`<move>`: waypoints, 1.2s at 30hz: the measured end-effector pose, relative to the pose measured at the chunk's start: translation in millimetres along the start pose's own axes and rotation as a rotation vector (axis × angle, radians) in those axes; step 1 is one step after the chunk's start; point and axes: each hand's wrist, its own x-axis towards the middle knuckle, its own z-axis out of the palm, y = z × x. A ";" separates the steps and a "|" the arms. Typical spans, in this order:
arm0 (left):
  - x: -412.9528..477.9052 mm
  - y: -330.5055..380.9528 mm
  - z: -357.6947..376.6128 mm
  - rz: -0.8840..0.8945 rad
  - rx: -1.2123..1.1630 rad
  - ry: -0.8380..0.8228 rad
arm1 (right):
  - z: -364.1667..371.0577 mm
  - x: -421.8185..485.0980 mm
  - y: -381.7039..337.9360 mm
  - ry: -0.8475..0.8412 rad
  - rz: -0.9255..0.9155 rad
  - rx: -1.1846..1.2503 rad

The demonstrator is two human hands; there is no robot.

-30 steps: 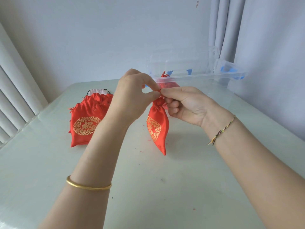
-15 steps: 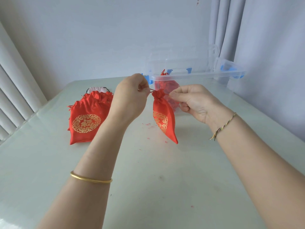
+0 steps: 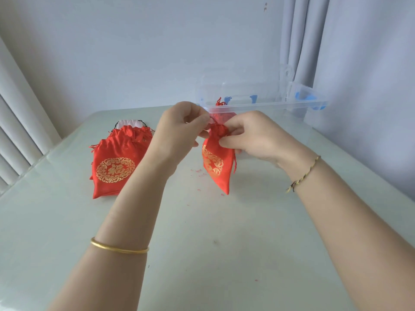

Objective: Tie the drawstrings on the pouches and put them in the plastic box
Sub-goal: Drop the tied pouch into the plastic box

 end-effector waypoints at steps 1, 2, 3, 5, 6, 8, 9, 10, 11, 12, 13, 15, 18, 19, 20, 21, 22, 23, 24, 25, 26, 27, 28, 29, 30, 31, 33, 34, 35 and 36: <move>1.3 0.0 -0.6 -0.020 -0.033 0.025 | -8.8 -2.5 -4.6 -0.018 0.011 0.056; 3.7 -0.3 -2.0 -0.041 -0.056 0.059 | -18.4 -3.1 -9.8 -0.018 0.012 0.110; 8.6 0.1 -3.8 -0.062 -0.064 0.093 | -30.1 -0.1 -16.1 0.008 0.005 0.153; 19.7 0.4 -7.1 -0.095 -0.050 0.143 | -53.8 11.5 -30.7 0.115 -0.041 0.185; 26.6 1.3 -8.4 -0.106 -0.038 0.155 | -65.4 19.1 -39.0 0.182 -0.075 0.180; 40.4 2.0 -9.3 -0.124 -0.009 0.160 | -84.6 37.8 -52.8 0.332 -0.147 0.131; 46.6 1.9 -9.0 -0.134 0.008 0.159 | -91.3 50.1 -57.2 0.402 -0.184 0.070; 53.6 1.2 -9.7 -0.145 0.023 0.159 | -94.8 65.3 -60.2 0.455 -0.213 -0.007; 58.1 -1.1 -9.0 -0.159 0.037 0.156 | -94.9 79.8 -58.7 0.483 -0.224 -0.091; 61.9 -3.7 -9.1 -0.173 0.047 0.154 | -92.5 94.8 -54.4 0.482 -0.210 -0.189; 65.6 -7.2 -9.8 -0.185 0.055 0.150 | -88.0 110.2 -47.6 0.458 -0.174 -0.295; 70.0 -15.1 -12.2 -0.207 0.064 0.146 | -74.4 133.3 -31.6 0.375 -0.081 -0.469; 73.6 -26.1 -17.8 -0.233 0.070 0.149 | -52.7 146.5 -15.4 0.118 0.029 -0.627; 74.3 -29.2 -19.4 -0.242 0.074 0.151 | -46.6 148.0 -12.9 -0.030 0.081 -0.666; 74.8 -31.4 -21.4 -0.248 0.078 0.154 | -42.1 148.0 -11.8 -0.174 0.135 -0.699; 75.7 -33.8 -23.1 -0.253 0.083 0.156 | -39.5 148.4 -11.2 -0.286 0.176 -0.730; 76.4 -35.6 -24.9 -0.255 0.088 0.159 | -38.7 148.2 -11.3 -0.353 0.201 -0.761; 76.9 -37.2 -26.4 -0.257 0.092 0.162 | -39.2 148.5 -11.4 -0.383 0.214 -0.784; 77.0 -38.6 -27.9 -0.257 0.098 0.165 | -40.3 148.0 -12.2 -0.388 0.224 -0.798; 76.8 -39.9 -29.3 -0.258 0.105 0.171 | -41.6 147.1 -13.6 -0.380 0.229 -0.795; 76.4 -41.0 -31.3 -0.258 0.116 0.178 | -43.0 146.7 -15.0 -0.364 0.230 -0.790; 76.0 -42.9 -33.6 -0.259 0.130 0.186 | -44.3 146.5 -16.1 -0.346 0.227 -0.793; 75.6 -45.5 -36.7 -0.260 0.149 0.197 | -45.3 145.7 -17.3 -0.325 0.224 -0.802; 75.4 -48.9 -40.0 -0.262 0.174 0.210 | -45.5 144.7 -18.5 -0.302 0.219 -0.814; 74.5 -52.3 -44.0 -0.267 0.202 0.226 | -45.3 142.7 -19.4 -0.275 0.215 -0.823; 74.9 -56.2 -47.5 -0.272 0.230 0.242 | -45.4 141.0 -19.9 -0.249 0.212 -0.827; 72.4 -63.7 -56.1 -0.268 0.285 0.277 | -43.3 136.1 -21.8 -0.182 0.199 -0.805; 70.3 -67.2 -61.6 -0.260 0.323 0.300 | -41.8 134.2 -22.7 -0.134 0.181 -0.798; 67.5 -70.2 -67.2 -0.252 0.366 0.333 | -39.7 133.4 -23.7 -0.080 0.159 -0.798; 64.5 -73.6 -74.7 -0.247 0.411 0.375 | -36.5 132.8 -24.9 -0.017 0.126 -0.790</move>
